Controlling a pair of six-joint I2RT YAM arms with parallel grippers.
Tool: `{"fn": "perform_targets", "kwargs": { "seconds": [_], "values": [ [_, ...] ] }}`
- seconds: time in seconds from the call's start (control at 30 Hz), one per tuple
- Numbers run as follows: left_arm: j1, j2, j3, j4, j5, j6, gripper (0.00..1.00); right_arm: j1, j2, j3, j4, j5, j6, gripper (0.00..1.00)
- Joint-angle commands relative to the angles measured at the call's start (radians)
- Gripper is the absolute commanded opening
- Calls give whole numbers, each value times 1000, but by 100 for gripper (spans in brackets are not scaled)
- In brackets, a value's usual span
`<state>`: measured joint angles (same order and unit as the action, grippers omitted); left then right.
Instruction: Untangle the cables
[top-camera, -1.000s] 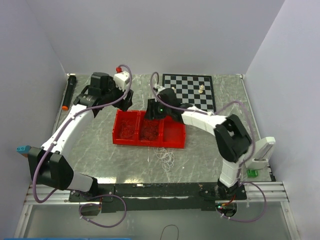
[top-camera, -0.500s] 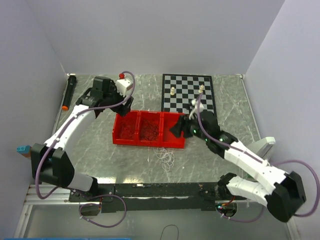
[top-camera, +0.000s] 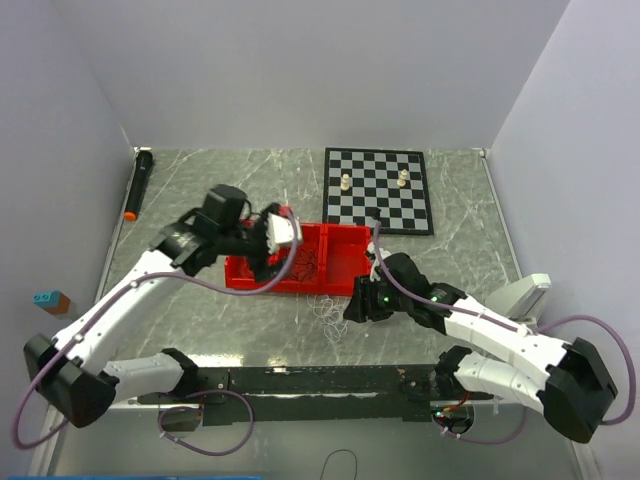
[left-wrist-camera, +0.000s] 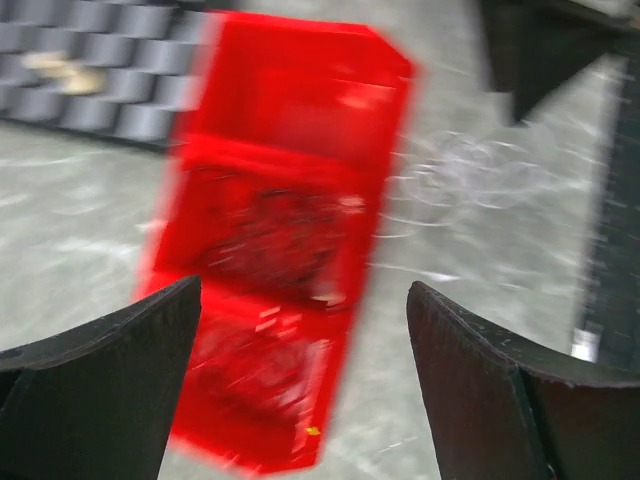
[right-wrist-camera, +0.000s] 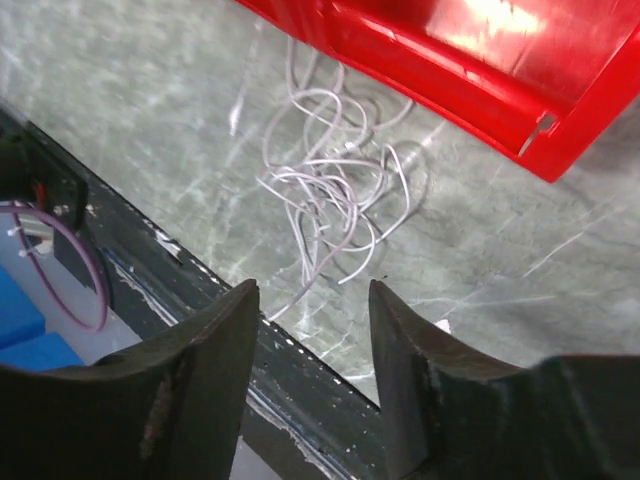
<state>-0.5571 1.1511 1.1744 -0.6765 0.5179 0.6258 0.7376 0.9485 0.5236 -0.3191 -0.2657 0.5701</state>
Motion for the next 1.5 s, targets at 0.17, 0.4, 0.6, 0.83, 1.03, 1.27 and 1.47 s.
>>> {"fn": "perform_targets", "kwargs": {
  "seconds": [0.17,0.4,0.6,0.83,1.03,1.27,1.47],
  "values": [
    [-135,124,-59,146,51,-101,86,49,108,-13,55,-21,28,36],
    [-204,125,-202,343,-36,-205,86,55,69,-50,-26,52,22,0],
    [-257,191,-237,405,-10,-203,86,135,-22,45,-364,406,163,0],
    [-320,314,-202,426,36,-130,86,154,10,116,-523,560,241,0],
    [-363,461,-154,459,31,-83,78,152,27,92,-472,499,244,0],
    [-363,547,-130,502,42,-142,57,152,7,53,-452,471,241,0],
    [-362,573,-151,560,-1,-242,39,158,-11,29,-463,430,254,0]
  ]
}}
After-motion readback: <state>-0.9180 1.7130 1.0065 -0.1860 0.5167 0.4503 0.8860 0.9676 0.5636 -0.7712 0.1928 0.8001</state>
